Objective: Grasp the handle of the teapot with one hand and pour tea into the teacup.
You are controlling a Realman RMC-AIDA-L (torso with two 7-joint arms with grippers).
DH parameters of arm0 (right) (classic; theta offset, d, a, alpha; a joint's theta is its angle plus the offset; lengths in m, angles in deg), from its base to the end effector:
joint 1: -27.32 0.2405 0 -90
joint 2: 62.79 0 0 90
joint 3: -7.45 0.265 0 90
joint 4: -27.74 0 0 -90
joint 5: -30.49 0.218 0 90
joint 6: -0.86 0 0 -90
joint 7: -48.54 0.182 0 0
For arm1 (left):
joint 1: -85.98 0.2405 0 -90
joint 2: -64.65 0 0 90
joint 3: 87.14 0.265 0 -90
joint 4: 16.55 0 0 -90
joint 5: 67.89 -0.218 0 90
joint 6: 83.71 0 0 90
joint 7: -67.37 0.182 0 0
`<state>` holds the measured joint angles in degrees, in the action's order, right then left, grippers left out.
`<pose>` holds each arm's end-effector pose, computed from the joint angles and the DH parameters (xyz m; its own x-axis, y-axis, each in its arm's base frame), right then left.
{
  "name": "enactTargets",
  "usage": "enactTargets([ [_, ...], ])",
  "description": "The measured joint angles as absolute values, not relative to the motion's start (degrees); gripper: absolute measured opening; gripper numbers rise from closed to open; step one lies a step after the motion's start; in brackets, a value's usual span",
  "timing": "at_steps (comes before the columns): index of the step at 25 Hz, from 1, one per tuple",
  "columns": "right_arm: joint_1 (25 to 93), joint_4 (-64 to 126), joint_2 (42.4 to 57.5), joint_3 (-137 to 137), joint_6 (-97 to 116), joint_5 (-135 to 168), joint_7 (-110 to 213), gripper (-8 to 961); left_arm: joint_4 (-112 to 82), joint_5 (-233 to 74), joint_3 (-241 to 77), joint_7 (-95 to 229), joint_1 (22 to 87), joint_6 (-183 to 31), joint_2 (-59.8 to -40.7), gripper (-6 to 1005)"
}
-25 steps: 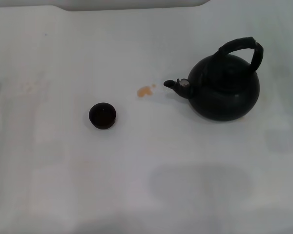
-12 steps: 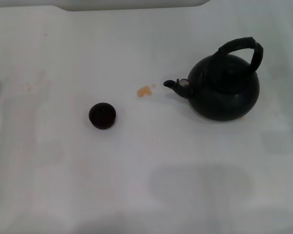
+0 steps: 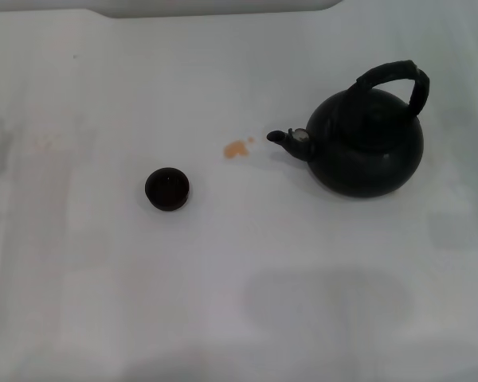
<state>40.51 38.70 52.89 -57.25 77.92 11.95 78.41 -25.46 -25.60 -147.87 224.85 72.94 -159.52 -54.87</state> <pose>0.3948 0.3163 0.0660 0.5931 0.1562 -0.7898 -0.7938 -0.0503 -0.6061 -0.3909 0.3020 0.0100 0.5055 -0.1024 0.8567 0.8628 0.0487 -0.5033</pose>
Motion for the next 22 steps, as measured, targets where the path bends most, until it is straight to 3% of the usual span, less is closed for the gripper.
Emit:
enactTargets([
  [22,40.5,38.7,52.97,-57.2,78.1,11.9,78.4,885,-25.7,-25.4,-147.9,224.8,73.2,-160.4,-54.97,834],
])
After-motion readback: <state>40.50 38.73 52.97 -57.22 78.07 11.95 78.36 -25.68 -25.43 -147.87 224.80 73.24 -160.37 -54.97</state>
